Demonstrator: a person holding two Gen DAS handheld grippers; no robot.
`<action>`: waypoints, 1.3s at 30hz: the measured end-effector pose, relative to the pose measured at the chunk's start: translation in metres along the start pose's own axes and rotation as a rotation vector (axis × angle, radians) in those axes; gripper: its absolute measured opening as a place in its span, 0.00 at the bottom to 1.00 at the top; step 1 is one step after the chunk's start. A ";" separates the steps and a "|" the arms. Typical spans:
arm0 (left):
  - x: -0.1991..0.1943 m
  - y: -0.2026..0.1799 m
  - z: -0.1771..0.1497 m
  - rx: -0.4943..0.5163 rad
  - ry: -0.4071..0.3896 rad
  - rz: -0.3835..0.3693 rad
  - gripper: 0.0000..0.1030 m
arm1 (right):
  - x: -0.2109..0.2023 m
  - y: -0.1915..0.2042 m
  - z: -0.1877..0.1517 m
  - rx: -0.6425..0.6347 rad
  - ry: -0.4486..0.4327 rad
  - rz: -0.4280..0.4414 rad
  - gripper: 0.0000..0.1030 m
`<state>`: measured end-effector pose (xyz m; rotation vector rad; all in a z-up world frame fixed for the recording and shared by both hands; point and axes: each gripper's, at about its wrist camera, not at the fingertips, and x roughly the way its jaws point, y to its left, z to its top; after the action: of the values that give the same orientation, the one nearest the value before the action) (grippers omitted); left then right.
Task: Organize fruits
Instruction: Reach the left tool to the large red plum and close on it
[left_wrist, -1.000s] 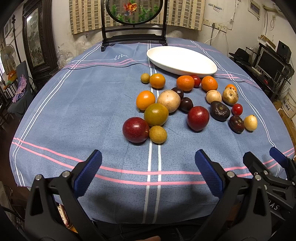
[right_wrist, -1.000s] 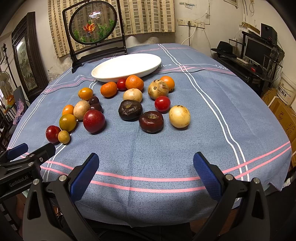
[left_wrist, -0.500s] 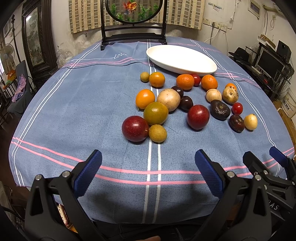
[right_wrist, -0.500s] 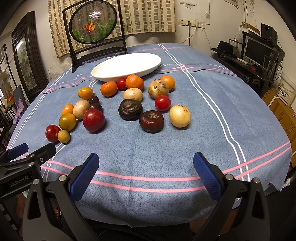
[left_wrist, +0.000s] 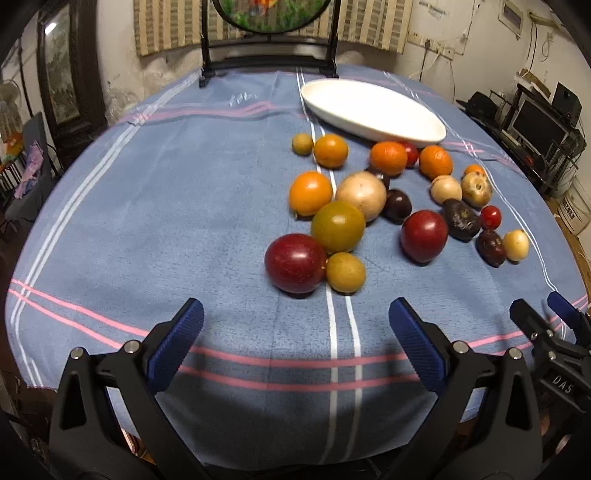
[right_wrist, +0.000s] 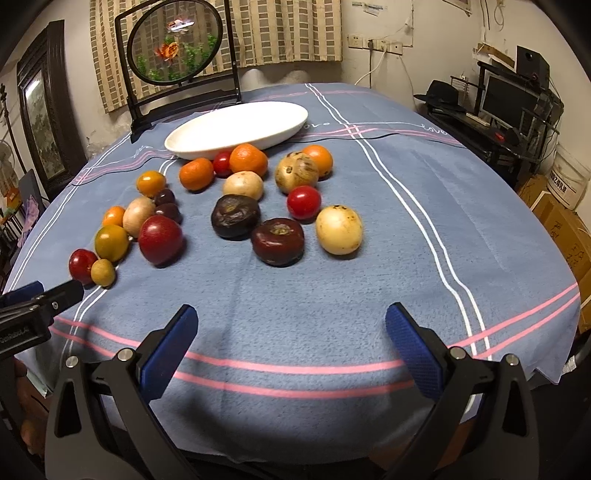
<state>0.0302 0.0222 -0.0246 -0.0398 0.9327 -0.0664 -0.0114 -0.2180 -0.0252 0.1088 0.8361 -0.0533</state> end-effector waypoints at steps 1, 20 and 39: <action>0.005 -0.001 0.001 0.006 0.012 -0.008 0.98 | 0.002 -0.002 0.001 0.003 0.004 0.004 0.99; 0.037 0.021 0.011 0.178 0.060 -0.044 0.90 | 0.020 -0.001 0.020 0.018 -0.002 0.078 0.99; 0.044 0.003 0.025 0.221 0.001 -0.114 0.39 | 0.029 -0.004 0.028 -0.054 0.036 0.039 0.99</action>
<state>0.0764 0.0221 -0.0448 0.1122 0.9193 -0.2743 0.0288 -0.2253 -0.0283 0.0758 0.8706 0.0078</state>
